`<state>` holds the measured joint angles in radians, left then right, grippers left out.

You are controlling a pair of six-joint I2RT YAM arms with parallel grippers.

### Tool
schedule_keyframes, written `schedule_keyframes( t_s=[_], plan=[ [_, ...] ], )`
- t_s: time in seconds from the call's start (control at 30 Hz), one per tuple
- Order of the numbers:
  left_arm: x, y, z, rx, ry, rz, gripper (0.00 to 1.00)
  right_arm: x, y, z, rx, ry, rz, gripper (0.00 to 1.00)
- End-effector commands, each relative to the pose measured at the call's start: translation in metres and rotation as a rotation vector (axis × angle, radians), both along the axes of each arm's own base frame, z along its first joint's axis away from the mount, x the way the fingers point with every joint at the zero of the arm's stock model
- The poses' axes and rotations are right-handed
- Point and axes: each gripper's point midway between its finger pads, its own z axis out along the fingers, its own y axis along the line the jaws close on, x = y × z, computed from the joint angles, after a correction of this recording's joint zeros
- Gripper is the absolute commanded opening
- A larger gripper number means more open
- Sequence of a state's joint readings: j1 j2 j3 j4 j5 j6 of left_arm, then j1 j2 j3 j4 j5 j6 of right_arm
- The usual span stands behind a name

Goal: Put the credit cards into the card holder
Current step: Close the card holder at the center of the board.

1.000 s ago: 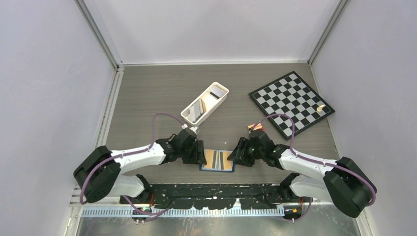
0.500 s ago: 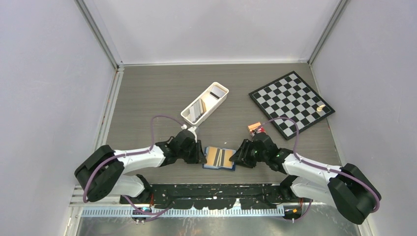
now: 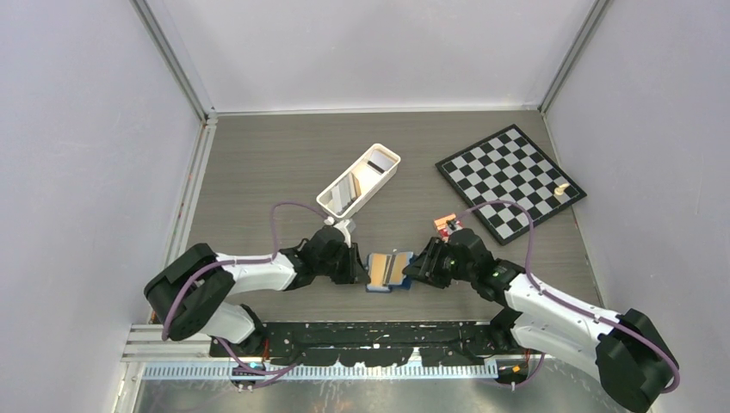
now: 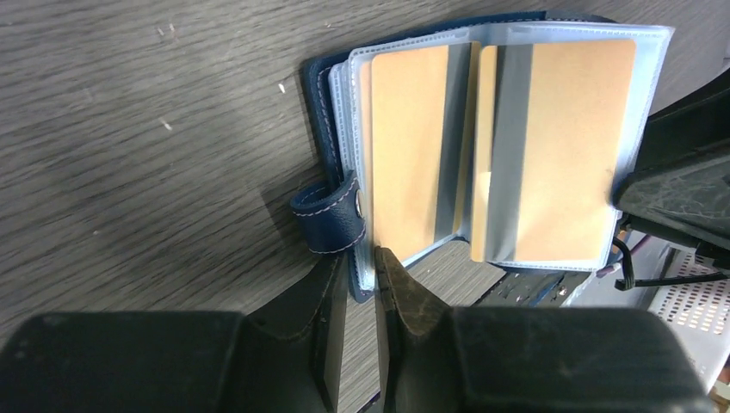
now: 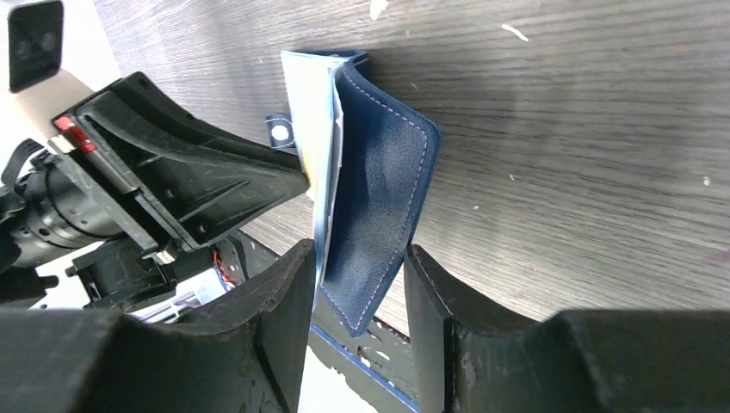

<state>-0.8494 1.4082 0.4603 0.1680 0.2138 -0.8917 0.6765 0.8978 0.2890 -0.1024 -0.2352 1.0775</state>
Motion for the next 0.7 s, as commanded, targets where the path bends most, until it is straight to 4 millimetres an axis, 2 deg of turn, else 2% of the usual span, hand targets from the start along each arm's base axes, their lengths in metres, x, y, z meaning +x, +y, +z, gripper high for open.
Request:
schedule_keyframes(
  t_s=[0.0,0.3,0.5,0.57,0.6,0.67],
  plan=[
    [-0.007,-0.002,-0.012,0.012,0.032,-0.023,0.19,0.014,0.016,0.037,0.060,-0.102,0.039,0.46],
    [-0.008,-0.005,-0.015,0.006,0.039,-0.028,0.19,0.020,0.038,0.050,0.048,-0.154,0.110,0.48],
    [-0.008,-0.002,-0.014,0.002,0.031,-0.014,0.20,0.025,0.060,0.053,0.072,-0.177,0.160,0.53],
    [-0.008,0.000,-0.014,0.006,0.027,-0.006,0.20,0.026,0.063,0.059,0.063,-0.192,0.178,0.55],
    [-0.008,0.002,-0.015,0.011,0.026,-0.003,0.21,0.030,0.064,0.068,0.055,-0.222,0.182,0.56],
    [-0.009,0.004,-0.013,0.015,0.018,-0.002,0.24,0.035,0.059,0.078,0.020,-0.261,0.172,0.61]
  ],
)
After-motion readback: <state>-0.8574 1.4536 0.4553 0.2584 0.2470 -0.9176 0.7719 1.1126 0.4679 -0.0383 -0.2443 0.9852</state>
